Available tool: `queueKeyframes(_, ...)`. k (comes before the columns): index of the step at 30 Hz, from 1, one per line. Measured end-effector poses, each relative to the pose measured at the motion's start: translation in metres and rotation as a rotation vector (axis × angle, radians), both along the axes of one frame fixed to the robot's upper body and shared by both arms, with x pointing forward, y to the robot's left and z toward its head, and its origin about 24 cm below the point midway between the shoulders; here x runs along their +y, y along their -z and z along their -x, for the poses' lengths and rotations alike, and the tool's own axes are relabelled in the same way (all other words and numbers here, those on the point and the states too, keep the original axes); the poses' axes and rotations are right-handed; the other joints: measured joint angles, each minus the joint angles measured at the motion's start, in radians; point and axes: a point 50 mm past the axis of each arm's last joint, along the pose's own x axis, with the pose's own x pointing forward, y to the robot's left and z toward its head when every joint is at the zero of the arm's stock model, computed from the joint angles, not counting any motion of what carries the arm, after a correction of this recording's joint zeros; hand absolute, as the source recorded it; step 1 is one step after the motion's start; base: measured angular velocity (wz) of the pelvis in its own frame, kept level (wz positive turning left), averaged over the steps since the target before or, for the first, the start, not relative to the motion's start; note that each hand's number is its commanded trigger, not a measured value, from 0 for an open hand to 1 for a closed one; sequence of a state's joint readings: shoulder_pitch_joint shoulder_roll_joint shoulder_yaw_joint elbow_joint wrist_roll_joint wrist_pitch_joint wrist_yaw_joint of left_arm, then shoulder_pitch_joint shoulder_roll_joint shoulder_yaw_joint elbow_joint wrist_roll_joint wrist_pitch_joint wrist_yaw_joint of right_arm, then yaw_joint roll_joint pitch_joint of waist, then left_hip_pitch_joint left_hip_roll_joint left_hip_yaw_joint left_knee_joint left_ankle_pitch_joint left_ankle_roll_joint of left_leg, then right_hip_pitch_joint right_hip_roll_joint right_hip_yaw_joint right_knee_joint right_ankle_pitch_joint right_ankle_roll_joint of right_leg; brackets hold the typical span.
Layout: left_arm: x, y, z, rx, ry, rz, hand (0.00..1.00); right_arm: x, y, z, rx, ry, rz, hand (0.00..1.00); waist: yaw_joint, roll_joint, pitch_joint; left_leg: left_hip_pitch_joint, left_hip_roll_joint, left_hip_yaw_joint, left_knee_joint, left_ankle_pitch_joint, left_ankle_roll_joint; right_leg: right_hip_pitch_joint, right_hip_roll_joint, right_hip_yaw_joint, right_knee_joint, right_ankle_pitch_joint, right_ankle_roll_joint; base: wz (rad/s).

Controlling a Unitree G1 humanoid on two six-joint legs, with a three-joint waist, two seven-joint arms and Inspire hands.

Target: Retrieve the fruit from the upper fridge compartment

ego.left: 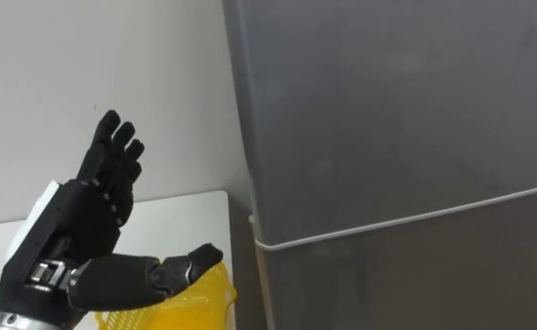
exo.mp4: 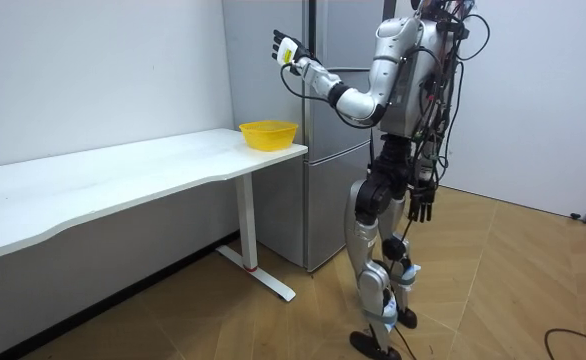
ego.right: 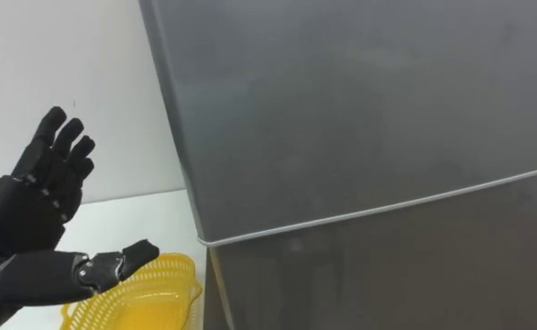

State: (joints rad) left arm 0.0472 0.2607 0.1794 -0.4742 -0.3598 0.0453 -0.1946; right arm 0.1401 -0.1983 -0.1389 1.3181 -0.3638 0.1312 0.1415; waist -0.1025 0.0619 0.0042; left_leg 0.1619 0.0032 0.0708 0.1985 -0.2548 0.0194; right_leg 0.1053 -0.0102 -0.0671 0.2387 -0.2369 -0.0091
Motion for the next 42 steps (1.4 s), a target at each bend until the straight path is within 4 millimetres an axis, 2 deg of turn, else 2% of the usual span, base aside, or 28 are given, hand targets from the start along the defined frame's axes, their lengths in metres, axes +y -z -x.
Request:
queueKeyframes(4, -0.004, 0.001, 0.0, 0.005, 0.032, -0.007, 0.0, 0.0, 0.0, 0.001, 0.003, 0.0, -0.001, 0.0, -0.002, -0.007, 0.0041, 0.005, 0.0, 0.009, -0.001, 0.0, 0.0, 0.0, 0.001, 0.009, -0.001, 0.0, 0.0, -0.05)
queueKeyframes(9, -0.014, 0.006, -0.001, 0.044, 0.102, -0.021, 0.0, 0.001, 0.0, 0.0, 0.005, -0.002, -0.003, 0.0, -0.006, -0.025, 0.0025, 0.005, 0.0, 0.009, -0.002, 0.0, 0.0, -0.001, 0.001, 0.01, -0.002, 0.0, 0.001, -0.01)
queueKeyframes(12, -0.019, 0.008, -0.002, 0.059, 0.131, -0.023, 0.0, 0.001, 0.0, 0.001, 0.007, -0.001, -0.003, 0.0, -0.006, -0.027, 0.0031, 0.005, 0.0, 0.012, -0.002, 0.0, 0.0, -0.002, 0.001, 0.013, -0.002, 0.0, 0.001, -0.02)
queueKeyframes(17, -0.024, 0.009, -0.002, 0.062, 0.172, -0.032, 0.0, 0.002, 0.001, 0.002, 0.022, 0.002, -0.004, 0.0, -0.01, -0.027, 0.0029, 0.005, 0.001, 0.015, -0.002, 0.0, 0.0, -0.004, 0.001, 0.014, -0.001, 0.0, 0.001, -0.01)
queueKeyframes(24, -0.027, 0.007, -0.003, 0.054, 0.185, -0.036, 0.0, 0.003, 0.001, -0.001, 0.026, -0.026, 0.004, 0.0, -0.033, -0.025, 0.0023, 0.007, 0.001, 0.012, -0.002, 0.0, 0.0, -0.001, 0.002, 0.019, -0.001, 0.001, 0.0, -0.01)
queueKeyframes(29, -0.037, 0.01, -0.004, 0.064, 0.222, -0.055, 0.0, 0.003, 0.001, -0.002, 0.018, -0.027, 0.024, 0.0, -0.035, -0.017, 0.0016, 0.006, 0.002, 0.011, -0.001, 0.0, 0.0, -0.002, 0.002, 0.02, 0.0, 0.002, 0.0, 0.0)
queueKeyframes(33, -0.04, 0.012, -0.004, 0.082, 0.239, -0.055, 0.0, 0.003, 0.001, -0.005, 0.013, -0.033, 0.029, 0.0, -0.036, -0.007, 0.0062, 0.005, 0.002, 0.013, -0.001, 0.0, 0.0, -0.006, 0.003, 0.025, -0.001, 0.002, 0.0, 0.0)
queueKeyframes(42, -0.041, 0.013, -0.004, 0.089, 0.258, -0.063, 0.0, 0.003, 0.001, -0.005, 0.011, -0.026, 0.031, 0.0, -0.036, -0.004, 0.005, 0.005, 0.002, 0.017, -0.001, 0.0, 0.0, -0.007, 0.003, 0.025, -0.002, 0.002, 0.0, 0.0)
